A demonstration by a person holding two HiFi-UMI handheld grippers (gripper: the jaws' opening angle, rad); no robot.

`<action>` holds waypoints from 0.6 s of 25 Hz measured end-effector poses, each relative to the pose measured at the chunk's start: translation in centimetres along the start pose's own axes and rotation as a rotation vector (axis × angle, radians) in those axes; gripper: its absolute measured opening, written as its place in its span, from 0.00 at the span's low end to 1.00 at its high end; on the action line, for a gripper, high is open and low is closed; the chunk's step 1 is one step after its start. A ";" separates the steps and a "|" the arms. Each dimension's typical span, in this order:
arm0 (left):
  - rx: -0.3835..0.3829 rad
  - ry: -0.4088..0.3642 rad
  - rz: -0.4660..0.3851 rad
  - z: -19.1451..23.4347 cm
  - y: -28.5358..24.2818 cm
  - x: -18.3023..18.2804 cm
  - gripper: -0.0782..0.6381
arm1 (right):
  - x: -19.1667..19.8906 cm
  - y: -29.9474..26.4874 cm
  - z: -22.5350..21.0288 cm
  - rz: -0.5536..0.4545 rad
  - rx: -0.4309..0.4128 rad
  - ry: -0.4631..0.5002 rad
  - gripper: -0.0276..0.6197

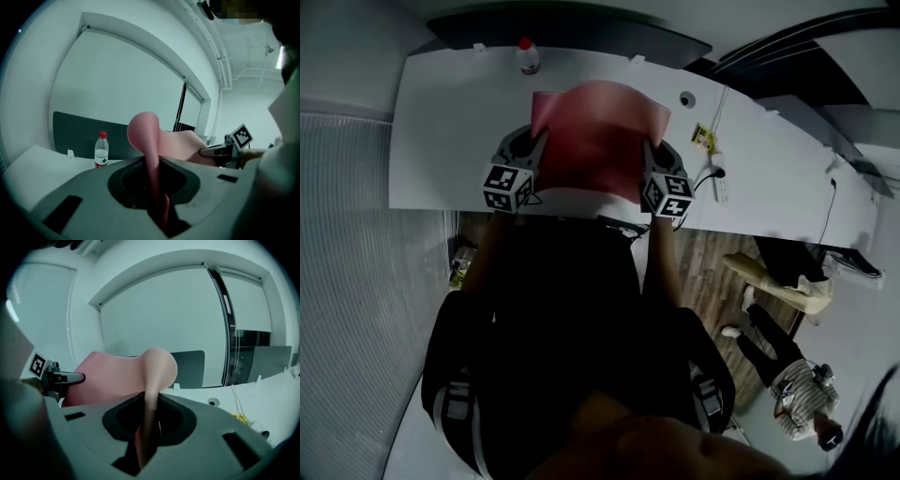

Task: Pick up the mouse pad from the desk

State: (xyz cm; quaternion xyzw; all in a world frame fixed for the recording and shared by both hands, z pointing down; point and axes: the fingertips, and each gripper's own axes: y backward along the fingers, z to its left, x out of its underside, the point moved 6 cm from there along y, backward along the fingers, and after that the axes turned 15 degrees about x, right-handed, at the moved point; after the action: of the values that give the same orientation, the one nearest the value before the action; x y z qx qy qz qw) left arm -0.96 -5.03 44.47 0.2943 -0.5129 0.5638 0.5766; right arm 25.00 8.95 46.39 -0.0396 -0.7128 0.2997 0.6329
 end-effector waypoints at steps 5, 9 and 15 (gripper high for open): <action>0.012 -0.023 -0.039 0.1 0.3 -2.0 0.17 | -1.6 0.8 0.6 -0.041 0.012 -0.026 0.12; 0.013 -0.050 -0.071 0.0 0.9 -3.8 0.17 | -3.0 1.5 1.0 -0.090 0.013 -0.017 0.12; 0.009 -0.107 -0.112 -0.3 1.9 -6.2 0.17 | -5.5 2.7 1.7 -0.143 0.007 -0.024 0.12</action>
State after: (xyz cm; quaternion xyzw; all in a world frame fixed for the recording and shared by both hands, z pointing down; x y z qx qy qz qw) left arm -1.70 -6.59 38.16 0.3548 -0.5235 0.5163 0.5775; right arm 23.63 8.08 40.24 0.0173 -0.7203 0.2569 0.6441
